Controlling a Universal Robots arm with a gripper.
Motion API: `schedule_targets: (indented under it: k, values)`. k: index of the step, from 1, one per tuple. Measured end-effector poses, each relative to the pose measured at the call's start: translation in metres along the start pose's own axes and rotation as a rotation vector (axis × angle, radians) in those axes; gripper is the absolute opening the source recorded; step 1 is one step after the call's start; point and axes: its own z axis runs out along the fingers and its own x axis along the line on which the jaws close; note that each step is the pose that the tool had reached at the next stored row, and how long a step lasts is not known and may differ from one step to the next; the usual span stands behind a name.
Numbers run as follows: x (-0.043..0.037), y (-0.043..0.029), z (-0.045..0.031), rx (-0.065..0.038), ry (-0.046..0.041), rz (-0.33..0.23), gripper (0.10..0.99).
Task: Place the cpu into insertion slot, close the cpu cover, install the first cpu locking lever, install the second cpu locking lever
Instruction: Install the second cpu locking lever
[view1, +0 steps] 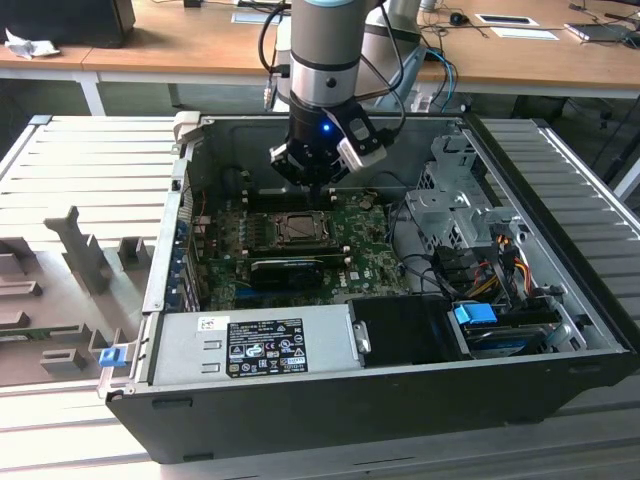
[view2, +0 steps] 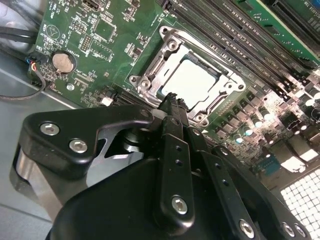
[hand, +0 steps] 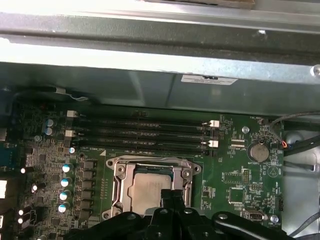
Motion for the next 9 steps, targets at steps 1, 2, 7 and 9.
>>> schedule_targets:
  k: [1, 2, 7, 9]
  values:
    - [0.0, -0.0003, 0.0, 0.0, 0.0, 0.0, 0.106]
    - [0.0, -0.0006, -0.0001, 0.0, 0.0, 0.0, 0.106]
    - [0.0001, -0.0022, -0.0002, 0.0, 0.0, 0.0, 0.106]
    - [0.0002, -0.0027, -0.0002, 0.0, 0.0001, 0.0, 0.106]
